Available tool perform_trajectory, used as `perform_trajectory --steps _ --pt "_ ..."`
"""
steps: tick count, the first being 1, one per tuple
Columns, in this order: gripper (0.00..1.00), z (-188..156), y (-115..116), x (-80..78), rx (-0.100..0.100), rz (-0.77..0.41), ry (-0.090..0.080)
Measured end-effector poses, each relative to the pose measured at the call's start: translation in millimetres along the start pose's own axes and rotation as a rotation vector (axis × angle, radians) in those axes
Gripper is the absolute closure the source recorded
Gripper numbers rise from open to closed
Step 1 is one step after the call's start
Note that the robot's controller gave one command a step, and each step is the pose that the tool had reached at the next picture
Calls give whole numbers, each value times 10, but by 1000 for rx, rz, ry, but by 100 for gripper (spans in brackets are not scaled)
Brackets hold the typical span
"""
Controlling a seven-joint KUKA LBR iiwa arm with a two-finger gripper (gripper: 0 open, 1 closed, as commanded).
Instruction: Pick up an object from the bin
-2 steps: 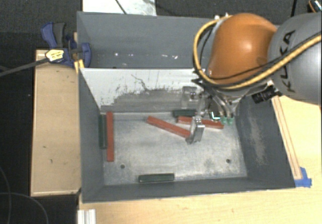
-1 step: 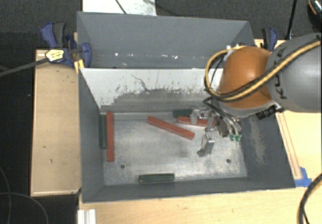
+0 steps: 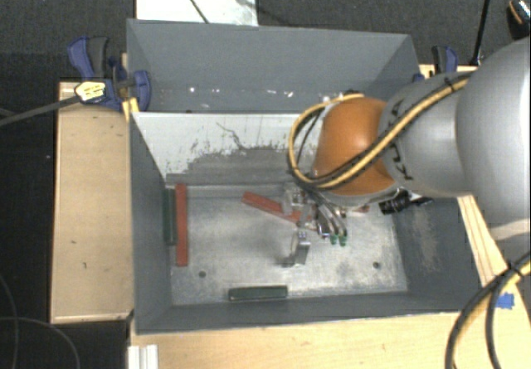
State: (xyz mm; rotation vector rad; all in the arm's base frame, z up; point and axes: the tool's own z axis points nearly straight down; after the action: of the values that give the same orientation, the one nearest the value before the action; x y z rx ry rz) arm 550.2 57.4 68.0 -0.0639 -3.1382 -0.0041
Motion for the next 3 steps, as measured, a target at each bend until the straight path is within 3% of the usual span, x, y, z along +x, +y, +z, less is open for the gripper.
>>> perform_trajectory --steps 1,2,3 --pt "100 -56 -24 -45 0 6 -14" --pt "0 -26 -29 -15 1 6 -6" --pt "100 -27 -29 -14 1 8 -6"
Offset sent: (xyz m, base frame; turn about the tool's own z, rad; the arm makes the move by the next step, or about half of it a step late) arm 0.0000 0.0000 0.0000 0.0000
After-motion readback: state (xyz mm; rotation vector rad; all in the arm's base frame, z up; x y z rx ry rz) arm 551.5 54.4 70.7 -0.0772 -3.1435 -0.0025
